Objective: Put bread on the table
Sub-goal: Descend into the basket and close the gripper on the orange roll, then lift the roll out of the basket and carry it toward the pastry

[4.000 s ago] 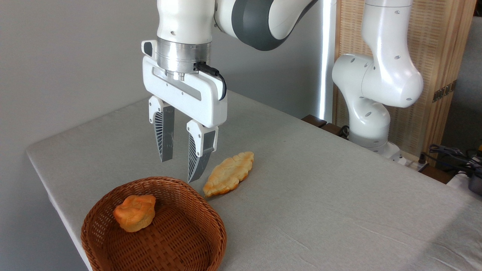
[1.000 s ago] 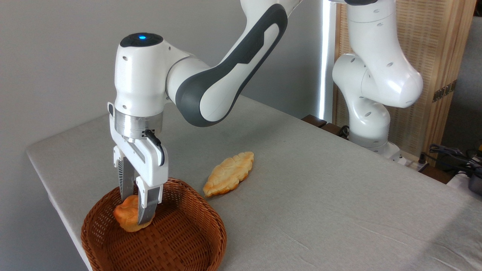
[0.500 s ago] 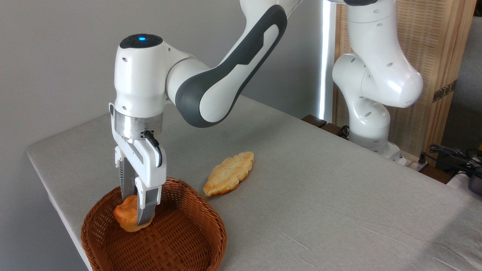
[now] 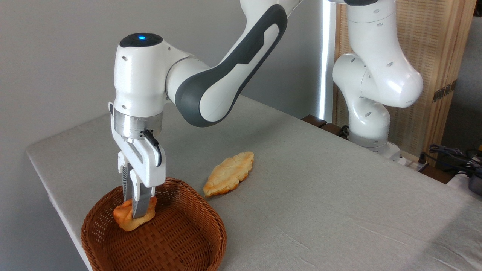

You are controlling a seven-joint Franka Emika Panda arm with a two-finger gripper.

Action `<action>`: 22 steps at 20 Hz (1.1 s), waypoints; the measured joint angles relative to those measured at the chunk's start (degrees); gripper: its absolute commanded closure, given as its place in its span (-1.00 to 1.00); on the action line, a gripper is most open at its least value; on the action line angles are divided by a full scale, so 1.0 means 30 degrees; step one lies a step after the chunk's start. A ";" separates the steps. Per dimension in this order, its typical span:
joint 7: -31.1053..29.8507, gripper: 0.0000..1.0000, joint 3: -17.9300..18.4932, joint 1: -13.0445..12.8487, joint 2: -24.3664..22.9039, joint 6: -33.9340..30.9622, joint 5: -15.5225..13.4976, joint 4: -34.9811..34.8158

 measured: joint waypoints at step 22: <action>0.0018 -0.11 0.2859 0.0392 -0.6317 -0.8045 -0.0059 -0.1639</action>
